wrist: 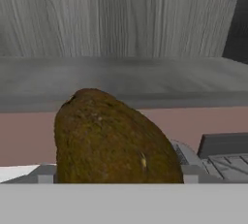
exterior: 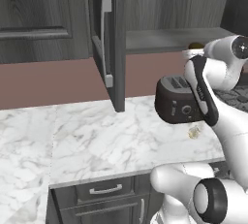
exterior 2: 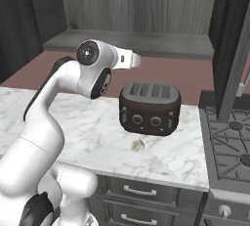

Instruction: Pick the avocado, garlic from the counter and place them in the cabinet. Then close the cabinet.

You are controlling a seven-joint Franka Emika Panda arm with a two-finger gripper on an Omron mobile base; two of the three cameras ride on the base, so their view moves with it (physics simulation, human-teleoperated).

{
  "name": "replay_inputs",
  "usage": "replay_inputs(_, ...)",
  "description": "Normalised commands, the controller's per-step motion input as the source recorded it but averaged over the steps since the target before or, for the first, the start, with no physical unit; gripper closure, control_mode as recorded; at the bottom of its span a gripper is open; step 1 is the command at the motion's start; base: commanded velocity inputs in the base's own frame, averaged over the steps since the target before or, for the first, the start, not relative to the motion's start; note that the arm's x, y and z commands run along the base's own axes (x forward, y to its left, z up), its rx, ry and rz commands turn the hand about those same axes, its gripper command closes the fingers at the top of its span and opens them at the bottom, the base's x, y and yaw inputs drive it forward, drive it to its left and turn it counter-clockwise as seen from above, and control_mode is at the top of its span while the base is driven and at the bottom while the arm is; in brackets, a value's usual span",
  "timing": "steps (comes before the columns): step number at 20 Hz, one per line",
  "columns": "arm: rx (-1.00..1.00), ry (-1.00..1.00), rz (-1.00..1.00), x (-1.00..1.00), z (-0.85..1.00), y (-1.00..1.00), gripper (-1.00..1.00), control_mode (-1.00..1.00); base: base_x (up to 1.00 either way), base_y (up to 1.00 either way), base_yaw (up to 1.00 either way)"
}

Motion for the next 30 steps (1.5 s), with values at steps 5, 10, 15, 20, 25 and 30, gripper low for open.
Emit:
replay_inputs(5, 0.0, 0.02, 0.0, 0.65, 0.52, 0.08, 1.0, -1.0, 0.0, 0.0, 0.0)
replay_inputs(10, 0.0, 0.03, 0.0, 1.0, -0.13, 0.04, 1.0, -1.0, 0.0, 0.0, 0.0)
replay_inputs(15, 0.0, 0.01, 0.0, 1.0, -0.24, 0.05, 1.0, -1.0, 0.0, 0.0, 0.0)
replay_inputs(20, 0.0, 0.0, 0.0, 1.0, -0.16, 0.0, 1.0, -1.0, 0.0, 0.0, 0.0)
replay_inputs(25, 0.0, 0.0, 0.0, 0.99, -0.16, 0.0, 1.0, -1.0, 0.0, 0.0, 0.0)
replay_inputs(30, 0.0, -0.19, 0.0, -0.03, -0.08, -0.01, -1.0, -1.0, 0.0, 0.0, 0.0)
